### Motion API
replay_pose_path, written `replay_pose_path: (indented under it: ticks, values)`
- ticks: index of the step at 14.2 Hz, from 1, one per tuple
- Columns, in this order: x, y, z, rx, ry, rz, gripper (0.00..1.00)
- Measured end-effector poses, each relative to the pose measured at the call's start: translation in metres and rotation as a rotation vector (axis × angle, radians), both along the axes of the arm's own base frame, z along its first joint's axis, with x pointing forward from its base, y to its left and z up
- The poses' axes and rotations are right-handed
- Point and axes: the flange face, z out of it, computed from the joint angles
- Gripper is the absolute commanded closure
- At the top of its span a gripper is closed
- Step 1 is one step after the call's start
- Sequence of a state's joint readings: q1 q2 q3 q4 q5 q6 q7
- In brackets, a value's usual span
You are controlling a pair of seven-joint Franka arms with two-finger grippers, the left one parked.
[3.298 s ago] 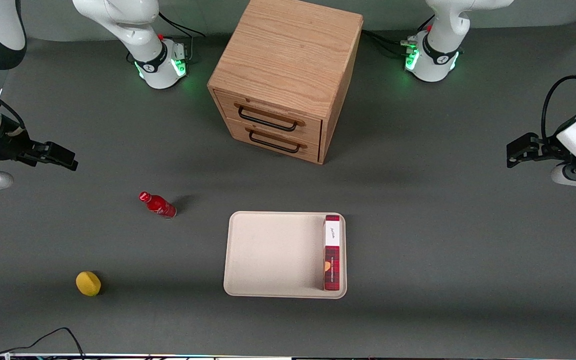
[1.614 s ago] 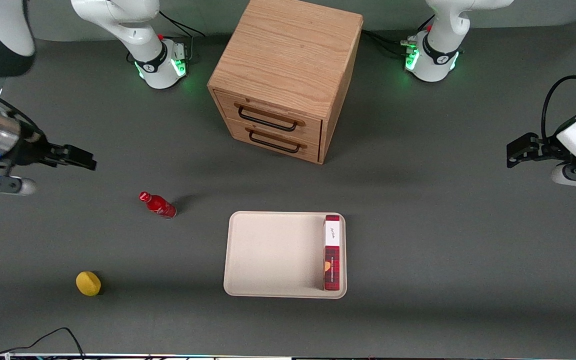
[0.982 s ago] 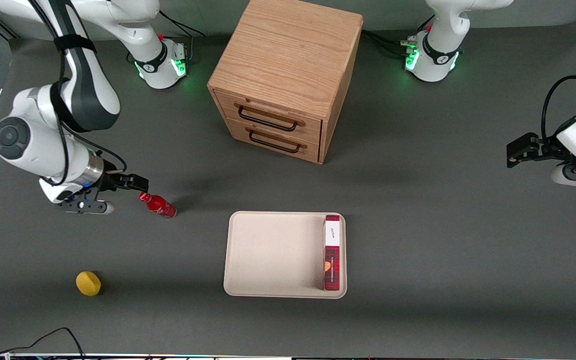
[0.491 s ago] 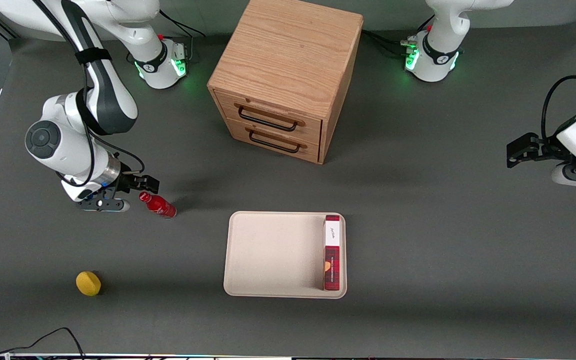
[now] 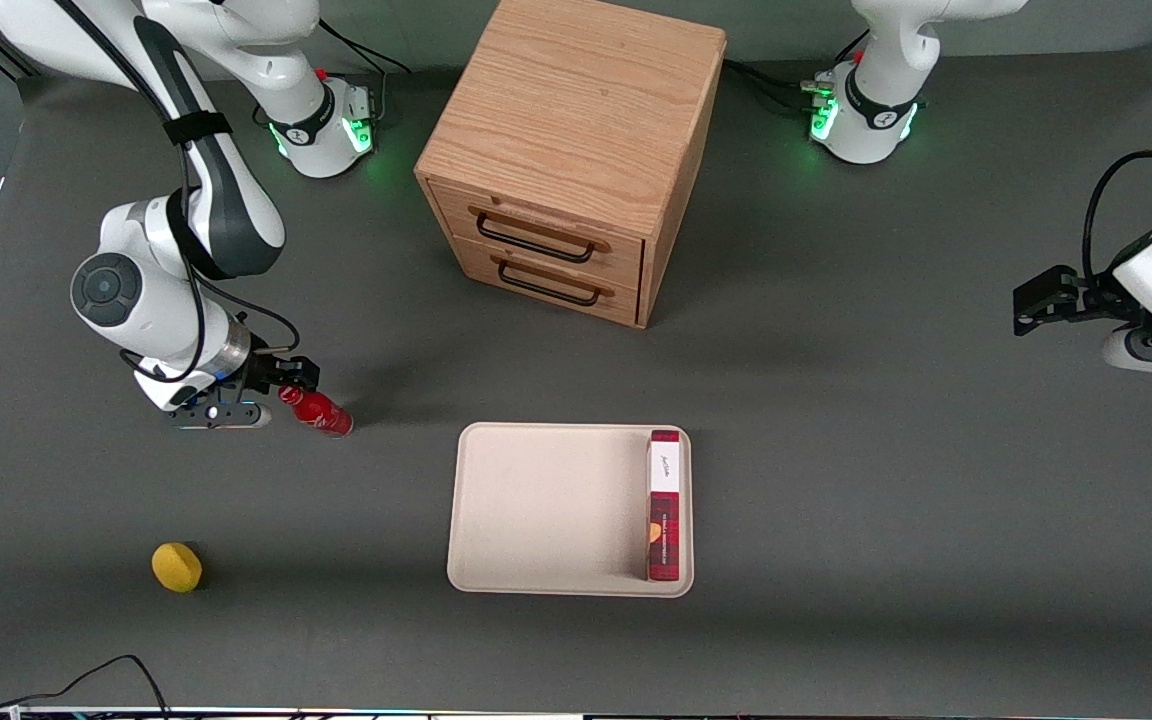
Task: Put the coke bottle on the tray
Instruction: 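Close the right gripper on the bottle's cap end, then lift the bottle and carry it over the white tray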
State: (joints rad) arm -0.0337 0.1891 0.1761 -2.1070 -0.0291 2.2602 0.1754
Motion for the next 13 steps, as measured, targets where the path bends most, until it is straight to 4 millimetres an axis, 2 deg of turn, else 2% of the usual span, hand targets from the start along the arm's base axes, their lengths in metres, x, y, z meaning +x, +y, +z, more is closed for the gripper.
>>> replay_pose_path:
  ticks: [1, 2, 7, 9, 11, 13]
  values:
    - [0.0, 0.001, 0.0, 0.0, 0.0, 0.002, 0.8]
    - [0.0, 0.002, 0.0, 0.0, 0.0, 0.005, 1.0]
    - [0.0, 0.007, 0.001, -0.001, -0.002, 0.016, 1.0]
    - [0.001, 0.01, 0.008, -0.002, 0.001, 0.023, 1.0]
    - [0.005, 0.011, 0.038, -0.015, 0.042, 0.025, 1.0]
    - [0.012, 0.01, 0.089, -0.027, 0.079, 0.03, 1.0]
